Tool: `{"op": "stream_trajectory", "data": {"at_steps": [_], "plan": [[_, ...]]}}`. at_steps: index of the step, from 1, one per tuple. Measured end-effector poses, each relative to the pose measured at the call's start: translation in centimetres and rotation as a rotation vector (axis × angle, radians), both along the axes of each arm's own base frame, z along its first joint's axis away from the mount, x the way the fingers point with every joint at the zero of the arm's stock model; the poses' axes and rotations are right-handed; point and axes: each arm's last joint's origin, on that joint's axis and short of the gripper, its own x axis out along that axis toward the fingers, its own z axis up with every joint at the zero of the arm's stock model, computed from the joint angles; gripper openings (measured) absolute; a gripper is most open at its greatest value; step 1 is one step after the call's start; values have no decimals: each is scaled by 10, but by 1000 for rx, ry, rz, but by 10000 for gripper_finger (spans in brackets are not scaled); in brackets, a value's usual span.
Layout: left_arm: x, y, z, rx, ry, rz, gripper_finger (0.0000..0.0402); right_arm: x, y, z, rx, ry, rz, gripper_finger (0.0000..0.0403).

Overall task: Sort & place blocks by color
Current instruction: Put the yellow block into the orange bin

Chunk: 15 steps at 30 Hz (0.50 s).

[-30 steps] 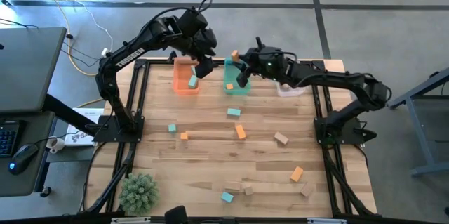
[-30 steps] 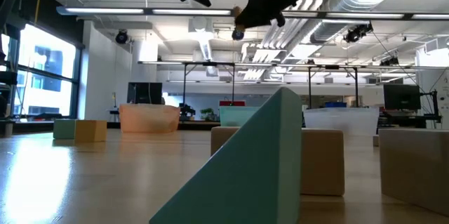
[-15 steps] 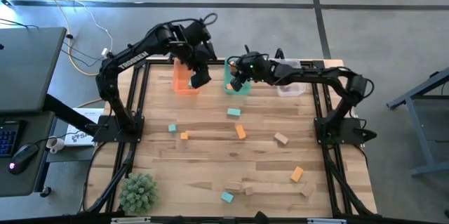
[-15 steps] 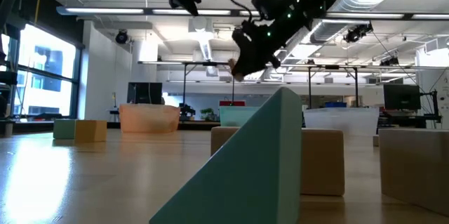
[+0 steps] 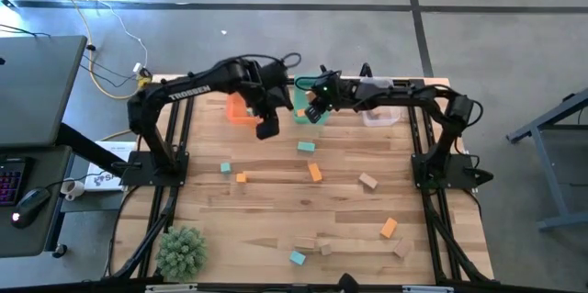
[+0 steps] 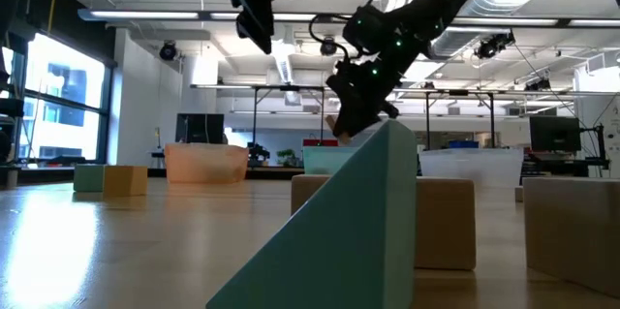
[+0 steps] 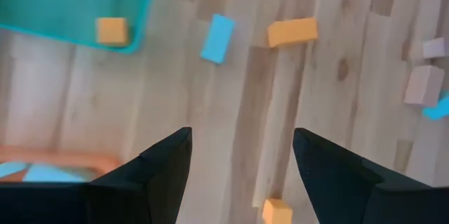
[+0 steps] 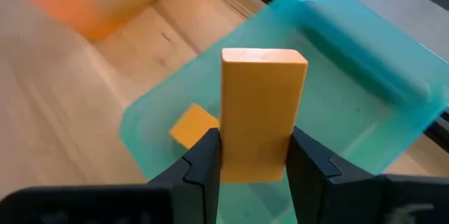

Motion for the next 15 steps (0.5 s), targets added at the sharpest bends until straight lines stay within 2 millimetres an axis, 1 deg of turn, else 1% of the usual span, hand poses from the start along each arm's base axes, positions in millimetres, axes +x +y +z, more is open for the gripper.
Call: {"op": "stream_trajectory", "data": {"at_steps": [8,11,15], "plan": [[20,-20,-33,9,-44,-54,236,-8,-10,-2,80,-10,-26,99],[27,-22,-44,32,-96,-72,236,-8,-11,-2,120,-30,-19,99],[32,-20,-59,75,-145,-119,236,-9,-9,-3,139,-21,-21,99]]}}
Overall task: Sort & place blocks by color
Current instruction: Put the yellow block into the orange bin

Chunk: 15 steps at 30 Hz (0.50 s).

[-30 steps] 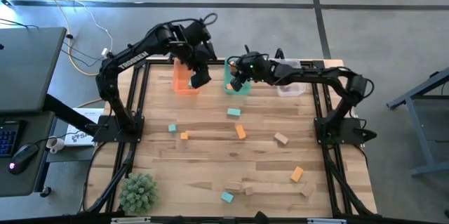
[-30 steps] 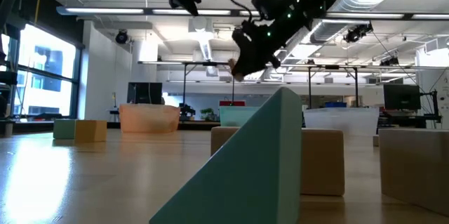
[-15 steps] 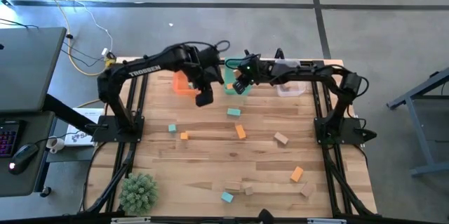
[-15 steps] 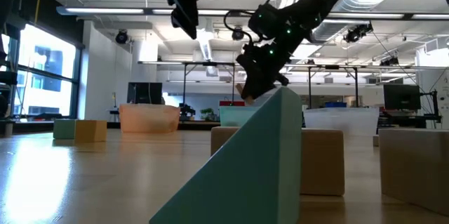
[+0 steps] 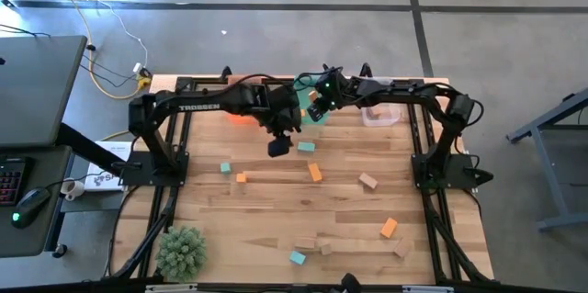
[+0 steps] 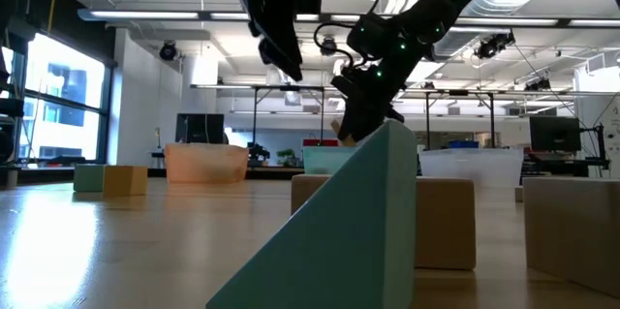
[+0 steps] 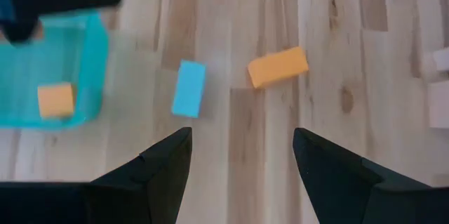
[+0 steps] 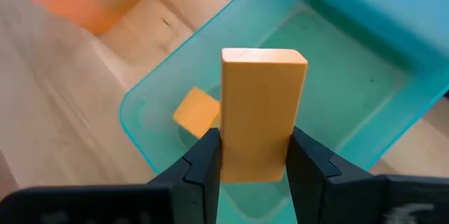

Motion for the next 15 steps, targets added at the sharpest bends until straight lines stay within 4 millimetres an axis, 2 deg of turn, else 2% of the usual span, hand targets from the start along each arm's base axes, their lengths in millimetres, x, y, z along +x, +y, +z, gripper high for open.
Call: {"op": "stream_trajectory", "data": {"at_steps": [5,7,15], "plan": [[5,6,-16,80,-74,-69,236,-3,1,-2,38,26,-25,99],[8,9,-25,100,-81,-91,236,-3,2,-3,43,34,-26,111],[16,19,-69,80,21,-126,236,-3,2,-3,53,28,-39,152]]}}
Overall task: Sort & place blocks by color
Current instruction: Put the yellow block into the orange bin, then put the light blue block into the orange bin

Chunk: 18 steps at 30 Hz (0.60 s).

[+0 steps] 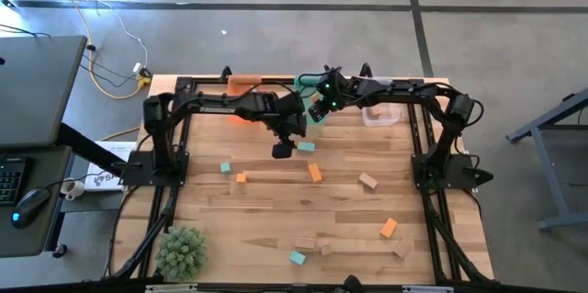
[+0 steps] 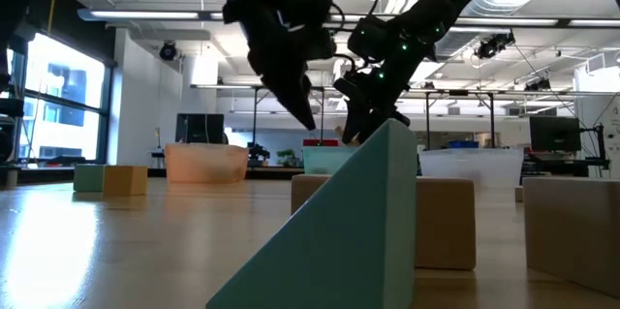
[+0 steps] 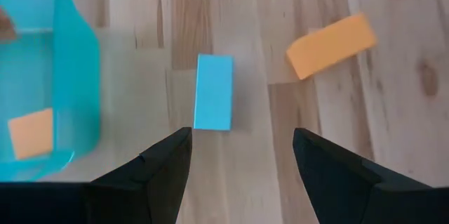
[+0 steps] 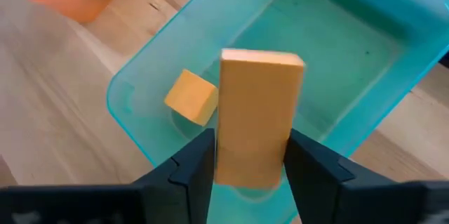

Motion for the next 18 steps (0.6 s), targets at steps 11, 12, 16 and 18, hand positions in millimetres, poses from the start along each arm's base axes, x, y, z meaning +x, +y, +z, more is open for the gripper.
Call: {"op": "stream_trajectory", "data": {"at_steps": [11,12,16,18], "plan": [[13,6,-29,13,8,-44,236,1,0,6,-13,-33,-2,197],[14,6,-31,11,9,-45,236,0,0,9,-20,-40,-5,200],[18,8,-39,23,3,-63,236,-5,0,22,-49,-58,-30,203],[19,9,-43,28,4,-72,236,-9,2,26,-55,-36,-47,203]]}}
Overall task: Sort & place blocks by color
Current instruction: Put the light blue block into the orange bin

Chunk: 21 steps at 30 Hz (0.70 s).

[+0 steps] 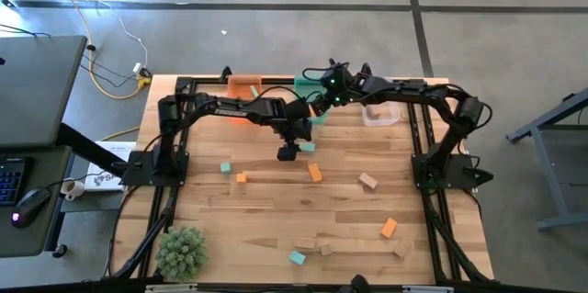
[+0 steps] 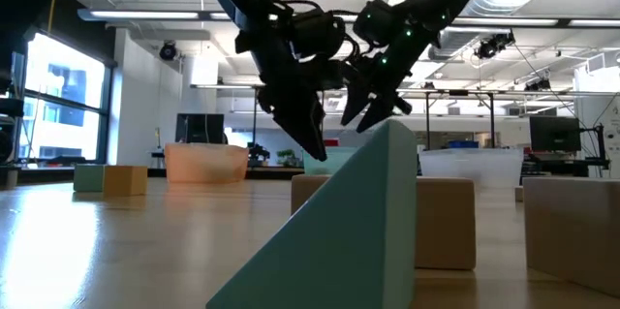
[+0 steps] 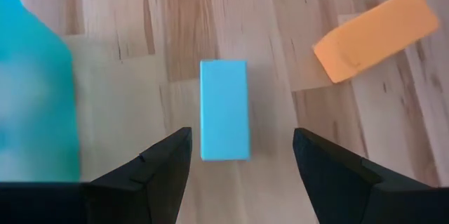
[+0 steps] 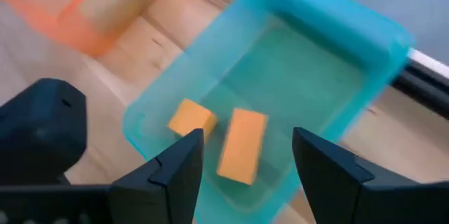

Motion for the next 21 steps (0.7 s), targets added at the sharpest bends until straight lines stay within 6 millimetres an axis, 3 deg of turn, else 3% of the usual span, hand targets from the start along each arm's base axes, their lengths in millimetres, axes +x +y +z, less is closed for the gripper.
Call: {"op": "stream_trajectory", "data": {"at_steps": [15,21], "plan": [[5,5,-19,31,16,-45,236,-24,12,26,52,26,-93,204],[7,6,-27,44,17,-43,236,-34,21,49,63,-46,-124,204]]}}
